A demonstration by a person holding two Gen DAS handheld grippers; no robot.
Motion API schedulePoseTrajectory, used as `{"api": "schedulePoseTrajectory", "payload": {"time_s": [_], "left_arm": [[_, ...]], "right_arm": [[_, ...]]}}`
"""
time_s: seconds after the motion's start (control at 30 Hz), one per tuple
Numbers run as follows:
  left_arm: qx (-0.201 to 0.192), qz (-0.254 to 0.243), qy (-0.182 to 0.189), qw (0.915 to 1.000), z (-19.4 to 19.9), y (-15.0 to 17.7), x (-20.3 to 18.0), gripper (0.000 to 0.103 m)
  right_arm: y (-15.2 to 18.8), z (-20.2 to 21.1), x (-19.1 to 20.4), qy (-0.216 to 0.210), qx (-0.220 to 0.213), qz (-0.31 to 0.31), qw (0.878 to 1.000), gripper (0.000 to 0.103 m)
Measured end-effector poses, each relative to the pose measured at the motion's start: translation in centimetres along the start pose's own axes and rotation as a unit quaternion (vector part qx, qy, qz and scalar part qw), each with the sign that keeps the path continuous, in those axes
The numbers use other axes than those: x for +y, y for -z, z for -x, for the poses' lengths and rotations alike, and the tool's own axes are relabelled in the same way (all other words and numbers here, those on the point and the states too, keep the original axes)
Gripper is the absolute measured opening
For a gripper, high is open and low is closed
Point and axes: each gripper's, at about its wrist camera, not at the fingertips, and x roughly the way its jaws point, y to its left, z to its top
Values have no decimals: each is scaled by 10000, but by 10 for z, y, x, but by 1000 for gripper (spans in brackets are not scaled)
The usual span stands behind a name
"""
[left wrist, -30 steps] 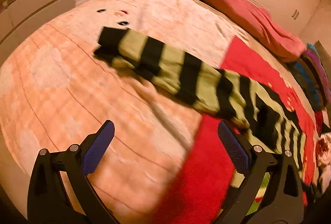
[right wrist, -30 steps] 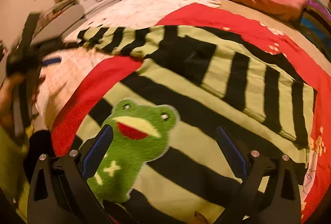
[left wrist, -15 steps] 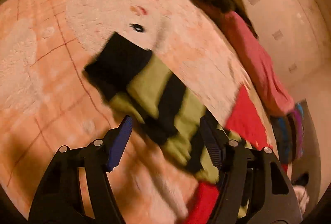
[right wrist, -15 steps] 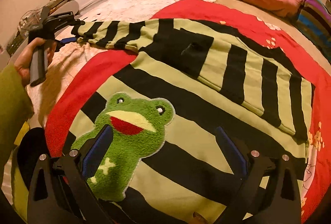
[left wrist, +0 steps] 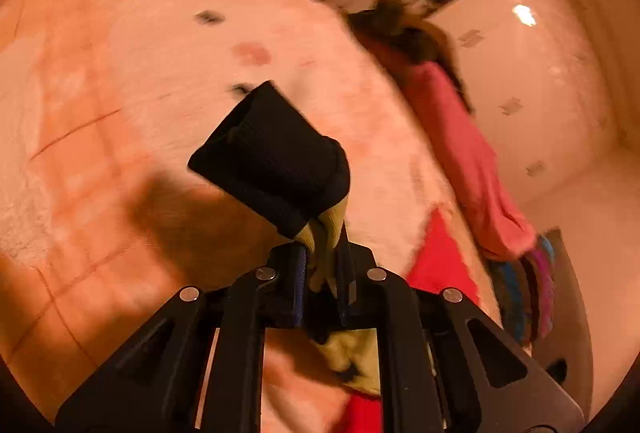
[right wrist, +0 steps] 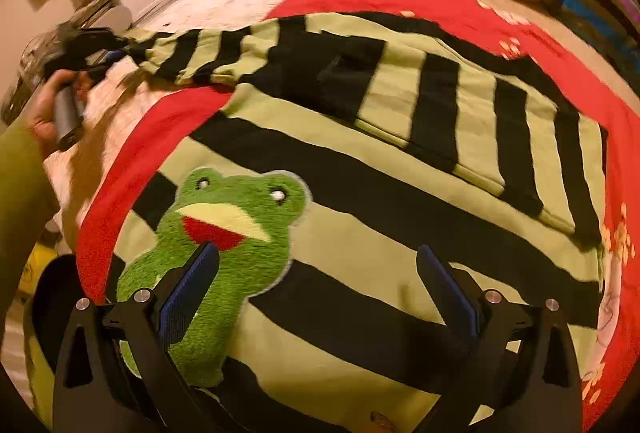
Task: Fold small clothes
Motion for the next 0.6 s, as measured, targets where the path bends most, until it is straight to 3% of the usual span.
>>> {"api": "schedulePoseTrajectory", "payload": {"time_s": [0.13, 0.27, 0.37, 0.47, 0.5, 0.57, 0.6], "left_arm": [[99, -871, 545, 9947, 18, 22, -68, 5], [517, -1542, 1120, 9803, 28, 69, -129, 5], [1059, -2187, 1423, 9595, 22, 126, -174, 5], [1666, -2770, 1430, 9355, 4, 185, -207, 5], [1917, -2916, 1456, 9258, -5, 207, -216, 8], [2225, -2981, 1472, 9165, -22, 235, -221, 18], [2479, -2951, 1470, 9109, -34, 250, -221, 33]], "right_arm": [[0, 4, -17, 82, -50, -271, 9996, 99], [0, 14, -40, 196, -197, -562, 9980, 99], [1, 22, -67, 334, -292, -950, 9945, 99], [3, 30, -97, 519, -394, -1417, 9878, 99], [5, 33, -108, 570, -424, -1585, 9848, 99], [8, 38, -127, 644, -452, -1899, 9787, 99], [10, 41, -134, 678, -472, -2005, 9762, 99]]}}
